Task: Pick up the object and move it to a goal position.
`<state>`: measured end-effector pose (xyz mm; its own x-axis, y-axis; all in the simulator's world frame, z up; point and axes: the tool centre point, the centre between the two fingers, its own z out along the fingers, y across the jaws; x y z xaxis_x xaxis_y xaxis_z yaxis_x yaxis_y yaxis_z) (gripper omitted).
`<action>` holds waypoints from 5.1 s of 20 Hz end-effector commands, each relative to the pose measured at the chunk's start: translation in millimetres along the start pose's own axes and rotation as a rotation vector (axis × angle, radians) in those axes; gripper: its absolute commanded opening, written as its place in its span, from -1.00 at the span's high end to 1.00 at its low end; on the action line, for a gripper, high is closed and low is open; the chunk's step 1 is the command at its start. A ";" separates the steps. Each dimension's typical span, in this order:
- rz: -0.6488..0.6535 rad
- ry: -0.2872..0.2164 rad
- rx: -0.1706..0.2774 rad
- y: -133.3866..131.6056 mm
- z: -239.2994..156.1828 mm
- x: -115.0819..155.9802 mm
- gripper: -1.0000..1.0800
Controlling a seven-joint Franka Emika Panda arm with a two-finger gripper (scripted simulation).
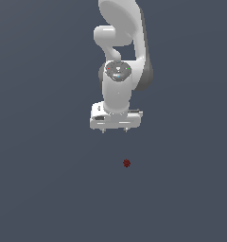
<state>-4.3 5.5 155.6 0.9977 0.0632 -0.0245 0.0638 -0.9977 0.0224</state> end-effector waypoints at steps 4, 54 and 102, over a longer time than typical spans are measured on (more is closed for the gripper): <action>-0.002 0.000 0.000 -3.3 -0.2 1.0 -0.92; -0.921 0.013 -0.003 -46.4 58.4 78.0 -0.92; -1.283 0.035 0.004 -54.2 134.9 104.7 1.00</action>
<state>93.4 63.0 16.8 0.2219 0.9751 -0.0001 0.9751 -0.2219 -0.0003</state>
